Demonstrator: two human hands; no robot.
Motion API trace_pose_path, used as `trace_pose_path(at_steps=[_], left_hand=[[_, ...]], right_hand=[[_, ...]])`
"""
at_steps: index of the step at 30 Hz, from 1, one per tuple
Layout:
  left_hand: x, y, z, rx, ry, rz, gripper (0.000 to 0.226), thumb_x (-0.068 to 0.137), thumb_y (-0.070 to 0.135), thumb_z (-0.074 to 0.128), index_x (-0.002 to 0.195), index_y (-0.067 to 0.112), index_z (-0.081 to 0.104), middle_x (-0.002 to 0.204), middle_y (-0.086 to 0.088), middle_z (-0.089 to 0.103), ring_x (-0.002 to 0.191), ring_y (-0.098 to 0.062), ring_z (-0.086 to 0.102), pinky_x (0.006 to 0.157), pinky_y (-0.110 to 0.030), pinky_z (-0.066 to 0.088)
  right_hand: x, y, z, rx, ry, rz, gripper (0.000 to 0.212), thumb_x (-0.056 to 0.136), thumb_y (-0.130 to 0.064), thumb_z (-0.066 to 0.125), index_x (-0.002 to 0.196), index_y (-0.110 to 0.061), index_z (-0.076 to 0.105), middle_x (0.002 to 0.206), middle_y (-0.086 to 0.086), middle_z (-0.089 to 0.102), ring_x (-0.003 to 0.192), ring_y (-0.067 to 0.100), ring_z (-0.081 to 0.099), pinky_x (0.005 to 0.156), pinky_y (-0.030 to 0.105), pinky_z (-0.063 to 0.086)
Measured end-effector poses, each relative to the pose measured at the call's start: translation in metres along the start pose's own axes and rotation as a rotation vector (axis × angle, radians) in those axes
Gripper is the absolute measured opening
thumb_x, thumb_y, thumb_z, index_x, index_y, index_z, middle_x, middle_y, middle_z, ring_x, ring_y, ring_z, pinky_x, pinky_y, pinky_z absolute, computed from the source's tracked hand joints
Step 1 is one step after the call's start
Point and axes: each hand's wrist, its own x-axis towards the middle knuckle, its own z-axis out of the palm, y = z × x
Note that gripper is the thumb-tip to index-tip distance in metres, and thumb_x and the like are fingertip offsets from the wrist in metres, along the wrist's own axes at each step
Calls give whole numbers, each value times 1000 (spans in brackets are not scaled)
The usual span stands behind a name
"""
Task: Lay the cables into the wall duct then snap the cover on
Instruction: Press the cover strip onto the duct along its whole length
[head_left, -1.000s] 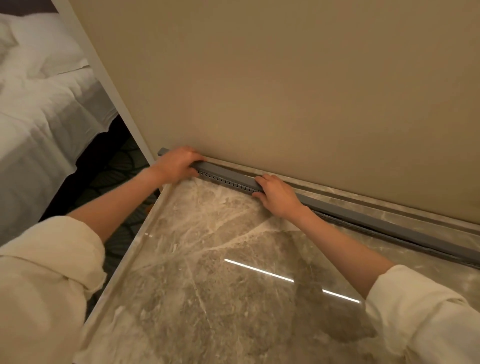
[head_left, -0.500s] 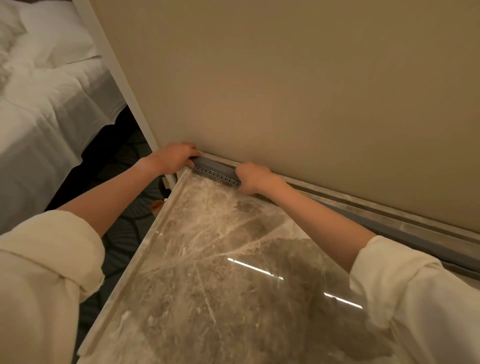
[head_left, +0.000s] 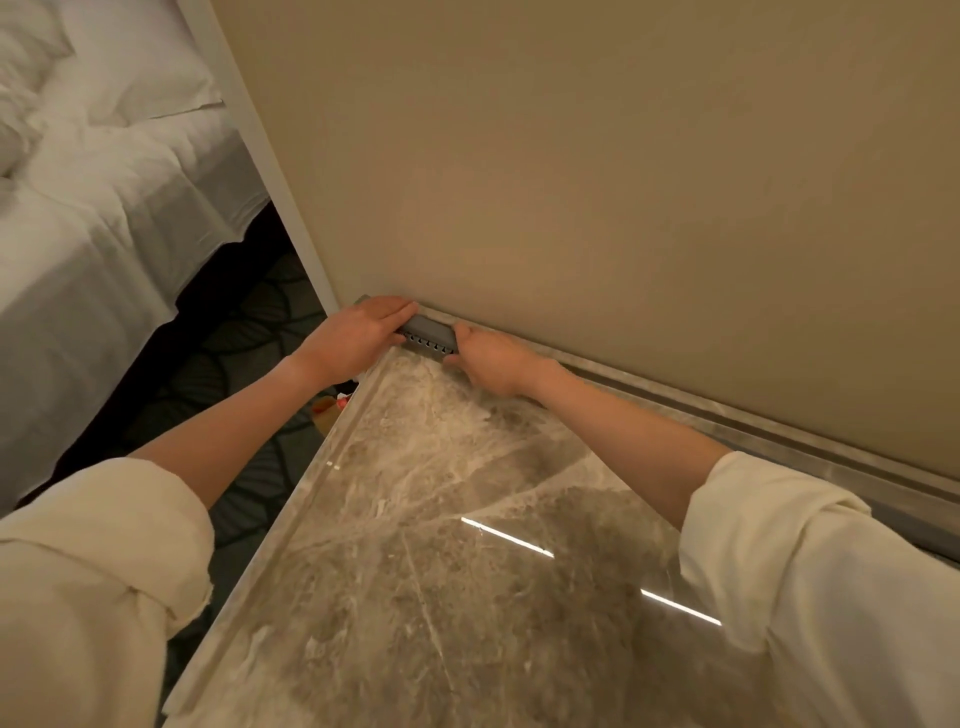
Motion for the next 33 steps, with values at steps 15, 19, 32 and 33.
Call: trace_pose_path(at_steps=[15,19,32,33], left_hand=[[-5,3,-17,293,322,183,33,71,0,77,100,-12,66,96,-27,71,85,-37,71,75,-47,60],[-8,5,-14,329,346,221,36,66,3,81,97,-11,68,94,-24,73,83,-33,73,72,-44,61],[11,-3,-44,-229,25,-180,58,98,42,28,75,8,69,72,-10,71,64,-23,63,69,-36,49],[16,-3,-42,-232,-24,-201,56,100,35,30,73,4,68,73,-13,71,66,-25,63,71,-35,48]], right_hand=[[-1,6,-36,310,-197,63,45,94,-52,37,114,-15,51,107,9,61,90,26,56,77,38,45],[14,-16,-39,525,-176,313,74,91,-62,7,137,-16,42,142,14,45,125,31,46,102,42,34],[5,-56,-23,209,-45,356,24,82,-9,36,60,-12,47,57,4,56,55,24,56,66,32,47],[4,-59,-25,205,-44,341,23,81,-8,36,61,-13,45,60,4,55,58,24,55,69,34,48]])
